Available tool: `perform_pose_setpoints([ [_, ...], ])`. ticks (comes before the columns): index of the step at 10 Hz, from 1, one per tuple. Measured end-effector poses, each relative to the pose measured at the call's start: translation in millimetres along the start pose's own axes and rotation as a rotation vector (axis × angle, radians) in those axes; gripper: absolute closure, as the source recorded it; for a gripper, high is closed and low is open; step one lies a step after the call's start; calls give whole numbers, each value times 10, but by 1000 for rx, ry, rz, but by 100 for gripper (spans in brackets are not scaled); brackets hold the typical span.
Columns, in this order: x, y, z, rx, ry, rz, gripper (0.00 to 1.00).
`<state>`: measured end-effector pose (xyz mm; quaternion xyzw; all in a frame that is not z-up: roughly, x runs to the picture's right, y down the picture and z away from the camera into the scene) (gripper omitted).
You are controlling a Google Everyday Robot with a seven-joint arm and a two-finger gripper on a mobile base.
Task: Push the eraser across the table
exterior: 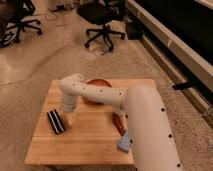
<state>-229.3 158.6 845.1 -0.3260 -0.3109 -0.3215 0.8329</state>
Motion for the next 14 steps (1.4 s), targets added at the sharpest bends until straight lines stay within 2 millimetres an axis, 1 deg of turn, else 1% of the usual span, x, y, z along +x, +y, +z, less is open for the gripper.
perform_pose_setpoints([
  [1,46,103,-70,2,11,2,35],
  [2,45,252,-129,-1,14,2,35],
  [3,6,434,-187,-4,9,1,35],
  [4,-89,592,-222,-8,1,-9,35],
  [5,-272,774,-237,-16,-14,-33,35],
  [6,-453,902,-245,-21,-28,-60,35],
  [7,-611,991,-244,-25,-40,-86,35],
  [8,-846,1084,-221,-32,-56,-128,35],
  [9,-1011,1122,-176,-37,-67,-160,35],
  [10,-1122,1134,-98,-42,-75,-185,35],
  [11,-1188,1120,-17,-45,-80,-201,35],
  [12,-1236,1098,108,-50,-87,-215,35],
  [14,-1210,1057,275,-59,-89,-219,35],
])
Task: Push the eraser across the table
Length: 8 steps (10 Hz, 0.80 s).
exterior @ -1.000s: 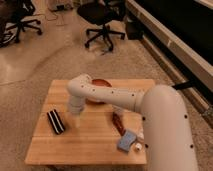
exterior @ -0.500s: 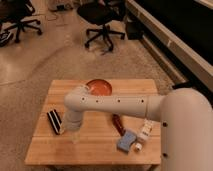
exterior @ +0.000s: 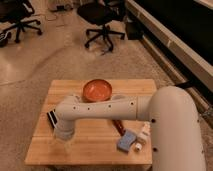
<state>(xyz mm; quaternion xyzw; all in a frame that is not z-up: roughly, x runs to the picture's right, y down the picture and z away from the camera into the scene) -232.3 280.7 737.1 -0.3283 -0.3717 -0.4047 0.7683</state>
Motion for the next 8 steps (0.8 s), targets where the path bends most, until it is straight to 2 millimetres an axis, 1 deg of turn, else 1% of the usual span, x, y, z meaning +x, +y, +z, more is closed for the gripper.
perform_pose_setpoints([
  [1,62,-27,81,-7,4,3,35],
  [3,180,-56,158,-20,15,13,35],
  [6,417,-87,188,-32,38,39,35],
  [8,518,-140,189,-37,50,44,35],
])
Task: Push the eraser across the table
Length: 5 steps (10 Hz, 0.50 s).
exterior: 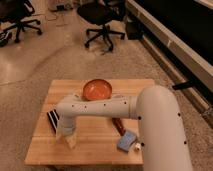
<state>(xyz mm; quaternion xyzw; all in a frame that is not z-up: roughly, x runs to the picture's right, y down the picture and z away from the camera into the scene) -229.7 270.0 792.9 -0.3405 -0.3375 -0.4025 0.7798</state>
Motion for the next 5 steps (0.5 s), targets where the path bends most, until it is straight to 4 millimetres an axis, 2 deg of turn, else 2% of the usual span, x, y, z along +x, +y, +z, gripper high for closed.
perform_pose_setpoints([
  [5,189,-248,-29,1,21,-11,35],
])
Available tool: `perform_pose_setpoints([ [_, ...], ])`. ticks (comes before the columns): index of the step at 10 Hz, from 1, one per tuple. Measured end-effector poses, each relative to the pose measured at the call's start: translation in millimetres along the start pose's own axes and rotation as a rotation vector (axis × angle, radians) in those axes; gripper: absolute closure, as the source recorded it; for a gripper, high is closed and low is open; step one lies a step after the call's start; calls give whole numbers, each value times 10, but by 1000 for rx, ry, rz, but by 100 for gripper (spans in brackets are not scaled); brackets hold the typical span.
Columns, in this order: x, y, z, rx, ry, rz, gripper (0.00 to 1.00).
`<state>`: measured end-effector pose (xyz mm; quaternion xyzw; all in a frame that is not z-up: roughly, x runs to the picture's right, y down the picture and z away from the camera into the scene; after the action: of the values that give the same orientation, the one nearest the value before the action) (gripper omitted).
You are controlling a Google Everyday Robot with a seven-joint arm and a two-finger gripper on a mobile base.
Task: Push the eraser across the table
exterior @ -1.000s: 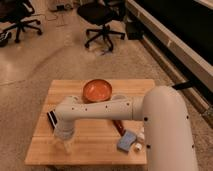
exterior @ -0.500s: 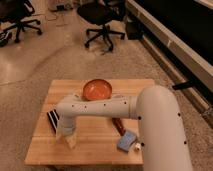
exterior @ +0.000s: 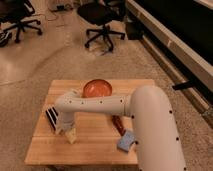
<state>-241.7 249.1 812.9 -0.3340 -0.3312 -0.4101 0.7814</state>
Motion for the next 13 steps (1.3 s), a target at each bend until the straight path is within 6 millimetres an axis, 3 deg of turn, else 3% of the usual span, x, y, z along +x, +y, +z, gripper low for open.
perform_pose_setpoints([
  [13,284,-1102,-135,36,52,-94,35],
])
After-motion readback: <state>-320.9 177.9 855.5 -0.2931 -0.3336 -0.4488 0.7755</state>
